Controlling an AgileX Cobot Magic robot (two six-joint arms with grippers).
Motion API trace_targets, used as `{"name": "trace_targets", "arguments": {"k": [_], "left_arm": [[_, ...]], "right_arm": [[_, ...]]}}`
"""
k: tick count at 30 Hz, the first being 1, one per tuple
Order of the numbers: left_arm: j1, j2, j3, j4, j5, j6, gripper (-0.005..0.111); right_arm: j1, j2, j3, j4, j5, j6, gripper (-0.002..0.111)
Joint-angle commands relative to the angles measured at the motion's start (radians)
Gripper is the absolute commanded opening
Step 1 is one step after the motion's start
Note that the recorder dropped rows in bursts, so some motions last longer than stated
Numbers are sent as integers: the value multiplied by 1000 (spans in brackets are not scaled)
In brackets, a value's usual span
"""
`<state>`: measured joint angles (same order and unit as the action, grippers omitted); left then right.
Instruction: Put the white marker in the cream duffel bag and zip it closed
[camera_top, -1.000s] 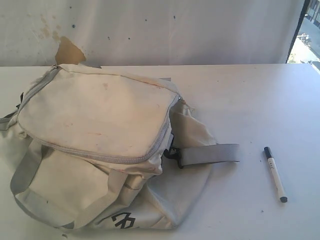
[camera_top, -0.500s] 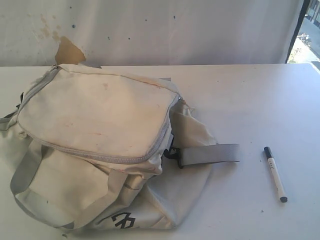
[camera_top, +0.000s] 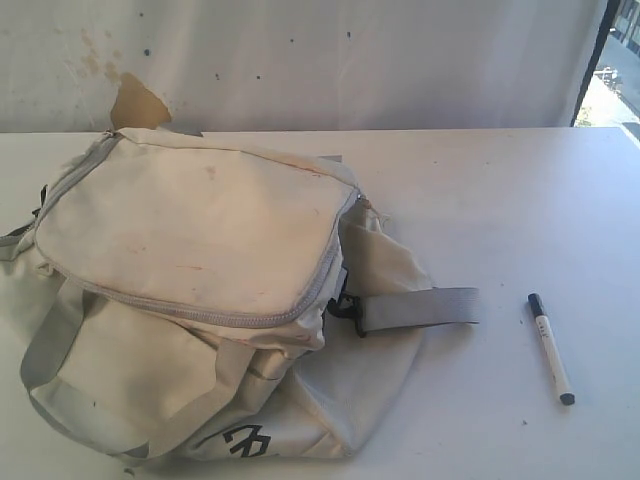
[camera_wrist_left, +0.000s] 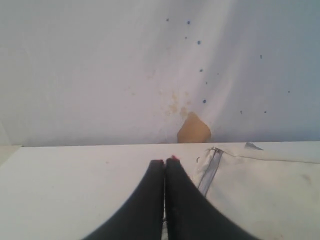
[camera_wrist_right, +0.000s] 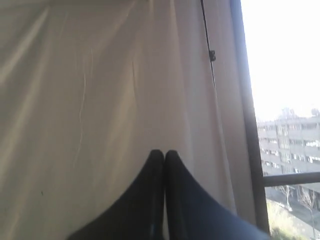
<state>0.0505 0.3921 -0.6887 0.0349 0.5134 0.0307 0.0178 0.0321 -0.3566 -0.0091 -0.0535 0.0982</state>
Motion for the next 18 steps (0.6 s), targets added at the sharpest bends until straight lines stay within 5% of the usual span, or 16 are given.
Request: {"name": "trace_targets", "arguments": {"k": [1, 5, 8, 18], "left_arm": [[-5, 114, -5, -10, -12, -31, 5], [-5, 228, -5, -17, 3, -31, 31], [-7, 299, -16, -62, 1, -31, 49], [-7, 568, -173, -146, 131, -31, 74]], "right_arm": [[-2, 75, -8, -10, 116, -17, 0], [-2, 196, -39, -8, 233, -17, 3], [-2, 295, -88, 42, 280, -17, 15], [46, 643, -317, 290, 554, -162, 48]]}}
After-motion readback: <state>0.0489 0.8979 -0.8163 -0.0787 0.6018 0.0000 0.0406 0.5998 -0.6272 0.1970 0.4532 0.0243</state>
